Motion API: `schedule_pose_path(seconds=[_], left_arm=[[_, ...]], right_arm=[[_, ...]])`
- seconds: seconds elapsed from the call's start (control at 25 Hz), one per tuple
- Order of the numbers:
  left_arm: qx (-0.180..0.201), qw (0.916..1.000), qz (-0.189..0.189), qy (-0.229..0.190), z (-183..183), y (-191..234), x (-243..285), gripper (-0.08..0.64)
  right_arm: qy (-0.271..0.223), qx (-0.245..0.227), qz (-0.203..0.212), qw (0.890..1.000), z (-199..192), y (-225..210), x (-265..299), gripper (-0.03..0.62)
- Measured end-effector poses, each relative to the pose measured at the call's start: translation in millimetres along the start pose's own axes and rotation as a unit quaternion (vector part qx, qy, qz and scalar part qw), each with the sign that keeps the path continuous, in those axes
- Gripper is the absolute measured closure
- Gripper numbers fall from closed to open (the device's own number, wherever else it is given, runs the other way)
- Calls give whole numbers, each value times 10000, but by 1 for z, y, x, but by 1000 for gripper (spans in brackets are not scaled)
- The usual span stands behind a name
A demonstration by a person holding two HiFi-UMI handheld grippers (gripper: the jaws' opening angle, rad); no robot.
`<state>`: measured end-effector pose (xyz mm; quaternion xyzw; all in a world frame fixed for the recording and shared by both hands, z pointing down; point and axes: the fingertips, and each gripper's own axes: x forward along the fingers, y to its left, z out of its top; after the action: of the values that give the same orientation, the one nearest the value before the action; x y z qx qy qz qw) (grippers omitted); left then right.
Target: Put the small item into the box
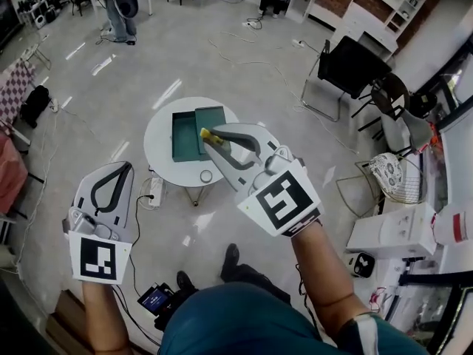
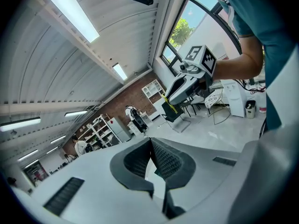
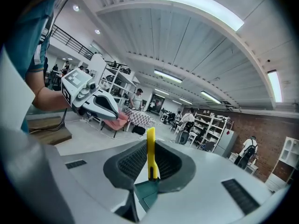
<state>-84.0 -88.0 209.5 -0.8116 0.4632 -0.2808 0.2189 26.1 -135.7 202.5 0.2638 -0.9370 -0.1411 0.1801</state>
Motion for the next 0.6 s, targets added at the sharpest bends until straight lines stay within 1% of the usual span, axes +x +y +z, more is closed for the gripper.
schedule_pose_path(seconds=[0.2,0.4,0.48,0.6], left_arm=[[-57,9995,206,225,11,2,38,541],[-45,9985,380,392,23,-13,59,541],[-54,9981,405,451,27,-13,65,541],[-47,9982,340,492,32,-16,79,541]], right_arm=[[-148,-28,239,9996,-15,-40,5,522],[-319,-63,425,9986,-32,-63,-3,522],[-362,-48,452,9983,-32,-72,-5,522],[-357,-10,440,9984,-38,-84,-10,522]])
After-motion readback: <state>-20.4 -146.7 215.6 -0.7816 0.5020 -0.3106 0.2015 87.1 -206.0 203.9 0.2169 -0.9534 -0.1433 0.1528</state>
